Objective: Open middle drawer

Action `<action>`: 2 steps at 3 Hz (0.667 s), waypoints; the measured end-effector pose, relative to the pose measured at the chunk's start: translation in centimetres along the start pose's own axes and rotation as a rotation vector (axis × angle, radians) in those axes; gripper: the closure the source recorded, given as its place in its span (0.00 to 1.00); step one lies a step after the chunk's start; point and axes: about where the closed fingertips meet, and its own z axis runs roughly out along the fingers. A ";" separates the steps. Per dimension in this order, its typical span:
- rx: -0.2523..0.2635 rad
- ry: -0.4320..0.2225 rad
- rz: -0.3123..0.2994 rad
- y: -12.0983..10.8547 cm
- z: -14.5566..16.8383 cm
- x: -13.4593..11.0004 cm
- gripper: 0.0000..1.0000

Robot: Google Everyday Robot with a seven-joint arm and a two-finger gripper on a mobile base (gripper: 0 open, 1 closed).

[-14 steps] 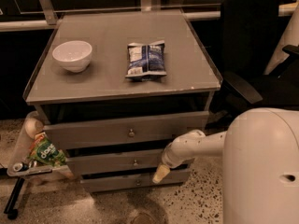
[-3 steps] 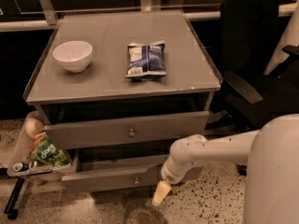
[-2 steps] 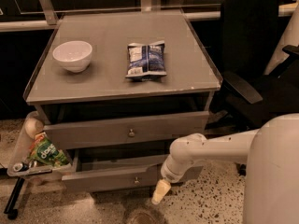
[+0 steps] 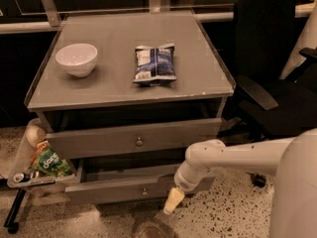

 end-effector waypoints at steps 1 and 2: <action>0.030 -0.024 -0.005 -0.3 -2.4 -0.4 0.00; 0.032 -0.026 -0.005 -0.4 -2.6 -0.4 0.00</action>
Offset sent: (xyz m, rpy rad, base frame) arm 0.0038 -0.0058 0.0207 0.0075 -0.0328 -0.0070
